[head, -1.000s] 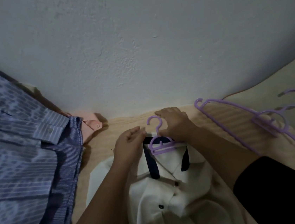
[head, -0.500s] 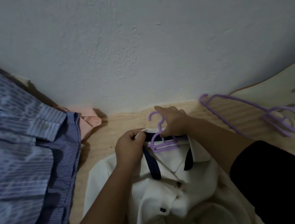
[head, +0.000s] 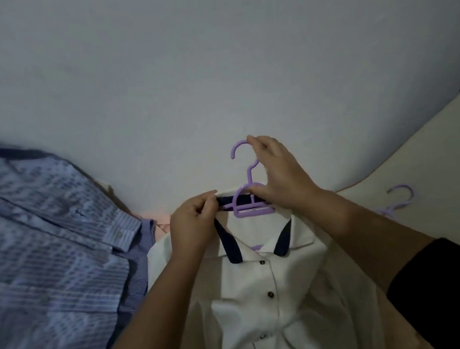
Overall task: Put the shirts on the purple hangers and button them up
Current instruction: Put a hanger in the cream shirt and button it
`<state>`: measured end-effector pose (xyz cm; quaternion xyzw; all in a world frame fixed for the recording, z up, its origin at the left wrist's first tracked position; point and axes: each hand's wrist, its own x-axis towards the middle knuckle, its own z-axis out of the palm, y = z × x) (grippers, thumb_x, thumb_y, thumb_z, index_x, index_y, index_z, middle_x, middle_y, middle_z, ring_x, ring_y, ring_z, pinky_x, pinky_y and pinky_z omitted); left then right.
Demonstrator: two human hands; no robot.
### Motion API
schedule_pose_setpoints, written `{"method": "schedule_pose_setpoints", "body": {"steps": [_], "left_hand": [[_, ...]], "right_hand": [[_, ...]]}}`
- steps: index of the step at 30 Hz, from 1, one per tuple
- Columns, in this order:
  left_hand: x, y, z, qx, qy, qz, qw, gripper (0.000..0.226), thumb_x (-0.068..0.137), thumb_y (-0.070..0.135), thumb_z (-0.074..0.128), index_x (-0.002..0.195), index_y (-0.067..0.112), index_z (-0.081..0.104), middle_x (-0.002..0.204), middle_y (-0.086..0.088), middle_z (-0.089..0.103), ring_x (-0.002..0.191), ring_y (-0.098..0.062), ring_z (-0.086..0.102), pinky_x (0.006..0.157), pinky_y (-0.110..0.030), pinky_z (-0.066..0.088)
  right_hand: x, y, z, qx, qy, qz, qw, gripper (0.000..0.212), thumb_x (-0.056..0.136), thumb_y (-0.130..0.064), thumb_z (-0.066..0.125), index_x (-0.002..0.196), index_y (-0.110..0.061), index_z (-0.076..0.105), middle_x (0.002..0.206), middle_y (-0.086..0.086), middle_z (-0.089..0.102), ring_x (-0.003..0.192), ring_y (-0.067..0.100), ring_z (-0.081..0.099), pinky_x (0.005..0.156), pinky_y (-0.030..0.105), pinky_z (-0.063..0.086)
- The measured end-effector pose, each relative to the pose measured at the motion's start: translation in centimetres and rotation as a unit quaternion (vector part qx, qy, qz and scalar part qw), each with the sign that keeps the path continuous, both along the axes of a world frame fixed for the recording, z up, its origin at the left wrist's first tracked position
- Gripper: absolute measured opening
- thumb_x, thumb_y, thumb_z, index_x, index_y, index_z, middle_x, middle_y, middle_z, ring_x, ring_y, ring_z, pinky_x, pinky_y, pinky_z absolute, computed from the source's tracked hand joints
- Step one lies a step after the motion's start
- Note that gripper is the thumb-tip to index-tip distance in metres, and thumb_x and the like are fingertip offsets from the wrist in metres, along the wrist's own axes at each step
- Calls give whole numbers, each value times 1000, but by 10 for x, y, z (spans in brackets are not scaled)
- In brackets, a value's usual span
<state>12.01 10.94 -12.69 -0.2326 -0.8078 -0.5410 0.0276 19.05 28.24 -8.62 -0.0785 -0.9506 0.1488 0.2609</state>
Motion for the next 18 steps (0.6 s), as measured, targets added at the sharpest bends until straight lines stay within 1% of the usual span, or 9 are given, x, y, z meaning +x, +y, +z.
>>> {"method": "schedule_pose_setpoints", "body": {"steps": [5, 8, 10, 12, 13, 14, 15, 18], "left_hand": [[27, -27, 87, 30, 51, -21, 998, 23, 95, 27, 55, 103, 20, 75, 98, 10, 68, 93, -6, 58, 82, -23, 45], [47, -50, 135, 32, 93, -31, 995, 28, 96, 36, 52, 100, 22, 75, 91, 10, 67, 87, -7, 59, 73, -21, 44], [59, -67, 161, 24, 120, -51, 991, 28, 96, 38, 51, 105, 23, 74, 95, 9, 68, 88, -7, 60, 71, -19, 46], [72, -83, 187, 20, 138, -82, 987, 26, 94, 37, 56, 109, 24, 73, 98, 11, 67, 86, 0, 60, 63, -7, 45], [78, -89, 199, 15, 150, -89, 985, 25, 93, 37, 58, 109, 24, 72, 97, 12, 67, 84, 2, 59, 59, -4, 43], [85, -95, 211, 7, 167, -89, 982, 25, 92, 37, 60, 109, 24, 72, 96, 12, 67, 82, 2, 59, 58, -5, 42], [92, -99, 222, 1, 185, -83, 979, 25, 91, 38, 60, 107, 24, 73, 95, 11, 68, 80, 1, 58, 60, -9, 44], [111, -109, 248, 18, 210, -49, 976, 26, 91, 41, 60, 102, 23, 75, 97, 5, 71, 83, -9, 60, 75, -27, 51]], "right_hand": [[43, -29, 95, 59, 75, -8, 995, 88, 76, -29, 76, 146, -16, 24, 145, 5, 32, 130, 23, 34, 106, 39, 35], [73, -49, 145, 92, 116, -16, 989, 88, 76, -28, 76, 146, -16, 24, 146, 6, 32, 130, 24, 36, 105, 37, 36], [93, -62, 174, 103, 135, -23, 985, 89, 77, -29, 76, 147, -16, 23, 148, 6, 31, 131, 24, 35, 105, 36, 36], [112, -73, 200, 119, 153, -26, 981, 89, 77, -30, 76, 147, -16, 23, 148, 6, 30, 131, 23, 36, 104, 36, 36], [120, -79, 211, 127, 163, -25, 978, 89, 76, -30, 76, 147, -16, 24, 148, 6, 30, 130, 23, 37, 103, 37, 37], [129, -86, 222, 136, 174, -22, 975, 89, 76, -29, 77, 147, -16, 24, 148, 6, 31, 129, 24, 38, 103, 37, 38], [137, -92, 232, 144, 185, -20, 972, 89, 76, -28, 77, 146, -16, 25, 148, 6, 31, 128, 24, 40, 102, 38, 39], [159, -110, 256, 163, 211, -15, 964, 89, 76, -26, 76, 147, -16, 24, 149, 6, 29, 125, 25, 42, 99, 38, 41]]}}
